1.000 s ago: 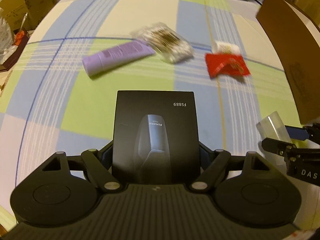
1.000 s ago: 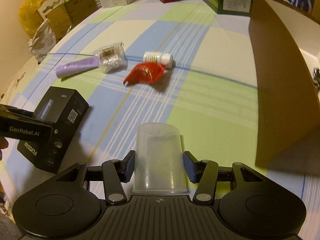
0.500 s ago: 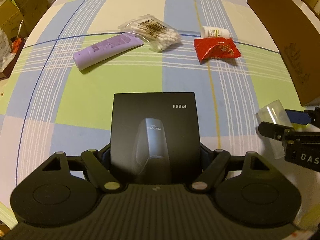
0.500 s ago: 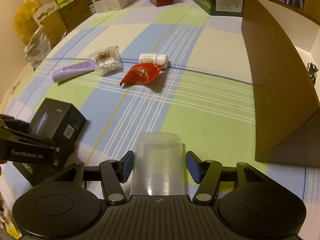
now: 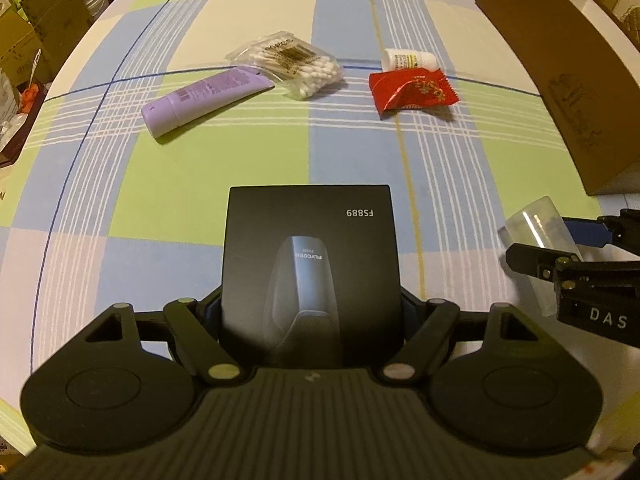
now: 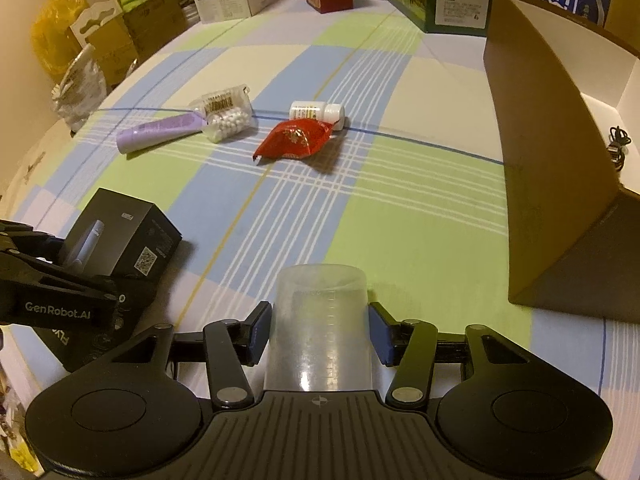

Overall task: Organize objects
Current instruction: 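Lift the black box and clear cup and carry both toward the brown box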

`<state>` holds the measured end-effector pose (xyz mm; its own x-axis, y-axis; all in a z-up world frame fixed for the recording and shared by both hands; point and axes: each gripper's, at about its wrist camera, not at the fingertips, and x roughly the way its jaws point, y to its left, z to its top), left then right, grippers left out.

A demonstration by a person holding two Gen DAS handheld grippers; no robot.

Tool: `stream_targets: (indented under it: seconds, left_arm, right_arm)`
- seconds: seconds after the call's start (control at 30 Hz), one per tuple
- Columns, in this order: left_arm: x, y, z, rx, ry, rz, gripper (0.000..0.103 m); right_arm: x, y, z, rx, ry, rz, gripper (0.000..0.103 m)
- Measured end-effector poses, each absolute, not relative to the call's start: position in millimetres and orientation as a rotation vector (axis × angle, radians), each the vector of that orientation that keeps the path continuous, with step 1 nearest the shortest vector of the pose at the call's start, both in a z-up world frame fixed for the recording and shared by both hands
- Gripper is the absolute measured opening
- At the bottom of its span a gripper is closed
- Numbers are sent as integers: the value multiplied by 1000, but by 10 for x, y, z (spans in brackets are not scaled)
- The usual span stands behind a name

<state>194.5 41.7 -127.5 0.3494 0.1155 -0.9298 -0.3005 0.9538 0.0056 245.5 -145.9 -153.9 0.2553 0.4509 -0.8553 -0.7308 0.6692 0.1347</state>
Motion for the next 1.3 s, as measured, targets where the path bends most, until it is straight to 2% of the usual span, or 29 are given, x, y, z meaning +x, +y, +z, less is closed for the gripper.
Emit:
stream_targets:
  seconds: [0.87, 1.3]
  left_arm:
    - [2133, 118, -631, -140, 1039, 174, 76]
    - [2474, -261, -189, -108, 929, 71, 76]
  right_arm:
    - [2461, -1729, -835, -155, 903, 871, 49]
    - [2784, -2152, -368, -70, 786, 825, 49]
